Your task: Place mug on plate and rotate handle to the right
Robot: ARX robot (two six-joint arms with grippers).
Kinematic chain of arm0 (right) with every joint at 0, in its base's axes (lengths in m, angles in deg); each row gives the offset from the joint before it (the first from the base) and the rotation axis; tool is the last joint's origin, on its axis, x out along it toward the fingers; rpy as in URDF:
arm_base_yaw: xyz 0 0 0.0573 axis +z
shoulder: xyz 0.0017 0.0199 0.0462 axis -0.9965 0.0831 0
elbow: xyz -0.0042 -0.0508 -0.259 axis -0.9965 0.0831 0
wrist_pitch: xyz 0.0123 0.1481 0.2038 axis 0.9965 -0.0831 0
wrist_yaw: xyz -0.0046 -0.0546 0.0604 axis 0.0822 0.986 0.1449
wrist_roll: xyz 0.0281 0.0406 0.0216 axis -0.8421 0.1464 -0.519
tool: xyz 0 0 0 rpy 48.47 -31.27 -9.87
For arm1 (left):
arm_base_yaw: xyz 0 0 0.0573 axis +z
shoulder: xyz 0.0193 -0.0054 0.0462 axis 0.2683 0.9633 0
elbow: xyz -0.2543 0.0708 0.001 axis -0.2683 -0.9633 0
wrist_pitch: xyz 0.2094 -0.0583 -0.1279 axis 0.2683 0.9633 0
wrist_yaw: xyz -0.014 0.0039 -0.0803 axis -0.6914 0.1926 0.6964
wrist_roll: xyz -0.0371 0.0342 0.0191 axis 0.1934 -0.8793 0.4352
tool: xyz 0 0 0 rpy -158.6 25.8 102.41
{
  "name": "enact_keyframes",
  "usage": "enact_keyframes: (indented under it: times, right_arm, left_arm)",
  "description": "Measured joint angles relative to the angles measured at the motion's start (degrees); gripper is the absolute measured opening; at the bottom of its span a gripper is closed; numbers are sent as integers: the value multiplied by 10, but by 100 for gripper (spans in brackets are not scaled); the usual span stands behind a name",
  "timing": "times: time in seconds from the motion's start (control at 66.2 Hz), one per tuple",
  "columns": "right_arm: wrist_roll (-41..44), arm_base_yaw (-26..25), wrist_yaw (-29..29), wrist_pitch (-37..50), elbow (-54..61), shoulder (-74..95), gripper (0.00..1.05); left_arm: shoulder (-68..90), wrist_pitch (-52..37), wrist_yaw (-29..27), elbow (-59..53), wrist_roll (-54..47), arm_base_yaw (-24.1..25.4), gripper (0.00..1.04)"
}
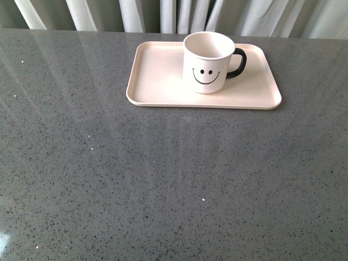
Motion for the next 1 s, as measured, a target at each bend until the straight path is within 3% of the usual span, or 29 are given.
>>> enact_keyframes:
  times: [0.333,0.937,0.998]
  right_arm:
    - [0,0,0,-112,0,-118,2]
    - [0,0,0,-225,0,-232,2]
    - [0,0,-1,-289,0,-278,2]
  left_arm:
    - [0,0,0,0,0,0,95]
    - [0,0,0,0,0,0,95]
    - [0,0,0,0,0,0,95]
